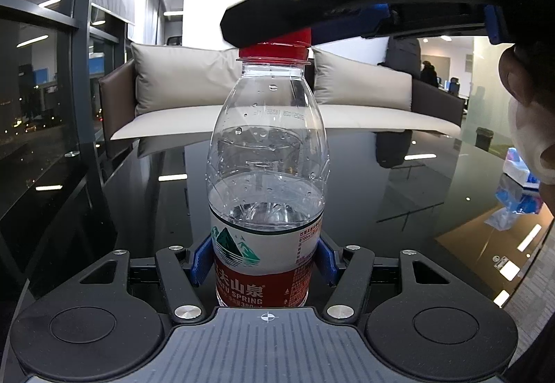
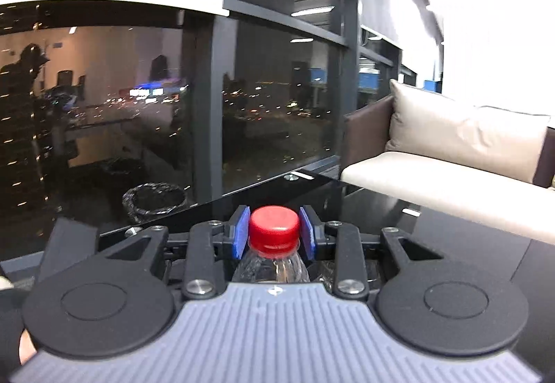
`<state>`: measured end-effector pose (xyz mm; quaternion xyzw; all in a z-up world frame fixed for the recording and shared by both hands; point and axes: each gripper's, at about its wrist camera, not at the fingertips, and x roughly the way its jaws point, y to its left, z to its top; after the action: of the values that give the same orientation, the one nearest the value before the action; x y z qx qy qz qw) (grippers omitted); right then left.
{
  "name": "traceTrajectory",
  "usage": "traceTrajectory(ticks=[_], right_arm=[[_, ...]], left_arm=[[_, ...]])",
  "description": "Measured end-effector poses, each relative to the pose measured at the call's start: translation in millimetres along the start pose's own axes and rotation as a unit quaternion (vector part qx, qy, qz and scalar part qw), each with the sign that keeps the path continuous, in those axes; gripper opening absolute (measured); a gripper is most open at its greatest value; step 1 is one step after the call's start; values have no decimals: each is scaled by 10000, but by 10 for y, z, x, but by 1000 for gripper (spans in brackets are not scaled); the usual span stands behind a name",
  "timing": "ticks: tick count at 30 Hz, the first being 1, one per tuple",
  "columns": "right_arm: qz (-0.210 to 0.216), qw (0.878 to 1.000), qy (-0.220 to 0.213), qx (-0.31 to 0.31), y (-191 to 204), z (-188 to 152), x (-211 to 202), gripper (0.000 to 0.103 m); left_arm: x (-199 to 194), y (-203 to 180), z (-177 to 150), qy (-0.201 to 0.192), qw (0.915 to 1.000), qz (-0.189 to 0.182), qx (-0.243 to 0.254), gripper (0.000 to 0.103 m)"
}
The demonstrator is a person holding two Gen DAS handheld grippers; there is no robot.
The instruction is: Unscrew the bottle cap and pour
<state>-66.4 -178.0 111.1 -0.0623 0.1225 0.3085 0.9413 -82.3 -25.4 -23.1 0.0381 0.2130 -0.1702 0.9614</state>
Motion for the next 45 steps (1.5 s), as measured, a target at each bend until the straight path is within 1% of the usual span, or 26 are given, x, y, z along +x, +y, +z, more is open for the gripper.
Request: traceTrajectory(ticks=[4,7,12,16,20,22,24,26,27,28,30,32,35,36,38,41,45], right_arm=[[-77,9997,27,230,19,-29,-11,33],[-101,9999,52,79,58,-54,13,33],[35,10000,32,-14,46,-72,71,32],[530,9986,26,-73,-110,-62,121,32],[919,9955,-17,-214,-207,-33,162,32],[1246,9921,-80,-148,-356,-49,211,32],[1363,9905,-116,-118,-419,-28,199,32],[1275,9916,-138,161,-436,-24,192,33],[1210,9923,-146,198,-421,1,196,33],[975,9947,-183,276,-363,4,173,32],[737,9965,-201,341,-286,18,127,32],[383,9982,-112,452,-176,20,67,36],[25,9992,-104,377,-34,11,12,36],[-31,9993,-105,354,-14,7,22,36],[-278,9993,-89,242,96,2,18,38],[-511,9985,-115,159,206,-24,9,38],[-577,9980,-69,249,232,-29,62,38]], left_arm=[[2,-7,4,4,10000,1,2,55],[-8,-9,7,1,10000,10,-6,55],[-12,-9,7,3,10000,18,-3,55],[-18,1,7,1,10000,18,-34,55],[-24,-2,3,-5,10000,7,-22,55],[-24,-8,3,-5,10000,4,1,55],[-28,-10,6,-11,10000,6,14,55],[-28,-6,10,-11,10000,-8,5,55],[-29,-2,9,-13,10000,-7,7,55],[-30,-1,8,-14,10000,-1,16,55],[-34,-10,3,-19,10000,23,50,55],[-42,-13,-3,-20,10000,27,64,55],[-46,-20,-6,-17,10000,35,87,55],[-48,-20,-9,-14,10000,36,84,55],[-48,-15,-5,-5,10000,31,61,55],[-50,-5,-4,5,10000,23,32,55],[-54,-7,-4,10,10000,24,51,55]])
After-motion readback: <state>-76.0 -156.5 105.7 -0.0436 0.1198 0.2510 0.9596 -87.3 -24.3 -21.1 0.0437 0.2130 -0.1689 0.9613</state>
